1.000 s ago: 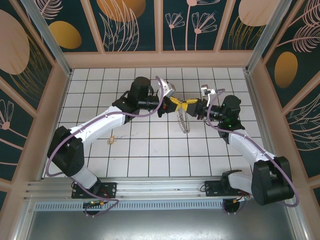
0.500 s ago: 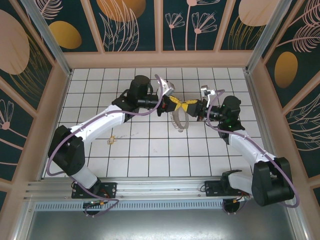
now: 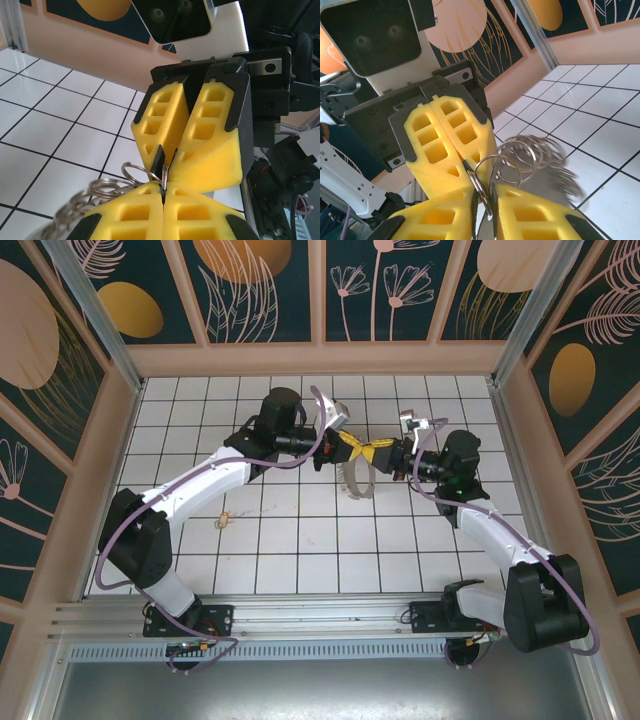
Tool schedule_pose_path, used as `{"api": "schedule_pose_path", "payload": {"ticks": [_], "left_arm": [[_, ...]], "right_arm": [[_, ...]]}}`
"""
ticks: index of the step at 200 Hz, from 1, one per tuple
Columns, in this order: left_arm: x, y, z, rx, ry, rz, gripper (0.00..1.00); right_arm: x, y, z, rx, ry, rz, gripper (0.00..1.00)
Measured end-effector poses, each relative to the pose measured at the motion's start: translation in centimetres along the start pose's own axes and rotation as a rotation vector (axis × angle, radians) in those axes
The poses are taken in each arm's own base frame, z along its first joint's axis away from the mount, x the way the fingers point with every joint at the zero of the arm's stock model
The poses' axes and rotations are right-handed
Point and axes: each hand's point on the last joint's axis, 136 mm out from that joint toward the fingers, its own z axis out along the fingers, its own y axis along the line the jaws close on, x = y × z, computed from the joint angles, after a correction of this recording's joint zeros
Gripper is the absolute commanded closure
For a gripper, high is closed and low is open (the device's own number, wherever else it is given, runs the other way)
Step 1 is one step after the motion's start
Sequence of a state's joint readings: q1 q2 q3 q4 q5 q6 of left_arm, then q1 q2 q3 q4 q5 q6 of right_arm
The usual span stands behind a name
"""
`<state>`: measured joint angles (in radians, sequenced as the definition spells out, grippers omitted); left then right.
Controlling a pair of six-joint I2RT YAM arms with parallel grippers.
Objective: Put the keys on the keyring
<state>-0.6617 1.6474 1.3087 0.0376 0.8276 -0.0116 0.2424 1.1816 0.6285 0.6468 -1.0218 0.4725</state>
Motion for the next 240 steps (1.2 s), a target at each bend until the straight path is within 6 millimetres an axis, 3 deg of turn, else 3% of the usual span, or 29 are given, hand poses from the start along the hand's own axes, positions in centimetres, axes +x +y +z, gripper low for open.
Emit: {"api": "schedule_pose_path", "payload": {"ticks": [16,30,60,76,101,134,159,183,201,240], "left_arm": [[-0.1,0.1,0.0,-0.001,0.0,-0.001,1.0],[0.0,0.3,-0.1,-0.003,0.003,-0.007,1.0],[0.0,0.4,-0.2,-0.005,0.006,-0.013,1.0],[0.0,0.6,-0.2,-0.014,0.006,-0.019,0.78],[-0.3,1.1,-0.1,-0.067,-0.011,-0.042,0.53],[-1.3,2.5,-2.6,-0.255,-0.105,-0.06,0.35],[-3.8,2.5,-5.2,-0.336,-0.204,-0.05,0.34],[-5.8,1.5,-6.2,-0.327,-0.27,-0.029,0.38],[-5.9,1.0,-6.1,-0.296,-0.283,-0.03,0.44],[-4.4,0.1,-5.4,-0.213,-0.275,-0.074,0.54]], "right_arm": [[-0.1,-0.1,0.1,0.0,0.001,0.0,0.87],[-0.2,-0.1,0.1,0.0,0.001,-0.006,1.0],[-0.2,-0.3,0.2,0.004,0.004,0.002,1.0],[-0.2,-0.4,0.2,0.01,0.004,-0.001,1.0],[-0.5,-0.8,0.3,0.04,-0.013,-0.006,1.0],[-0.6,-0.2,0.7,0.022,-0.009,-0.016,1.0],[-1.0,0.0,0.7,0.019,-0.014,-0.024,1.0],[-1.0,-0.1,0.7,0.022,-0.016,-0.025,1.0],[-1.1,0.0,0.6,0.025,-0.02,-0.026,1.0],[-1.9,0.3,0.4,0.045,-0.051,-0.036,1.0]]}}
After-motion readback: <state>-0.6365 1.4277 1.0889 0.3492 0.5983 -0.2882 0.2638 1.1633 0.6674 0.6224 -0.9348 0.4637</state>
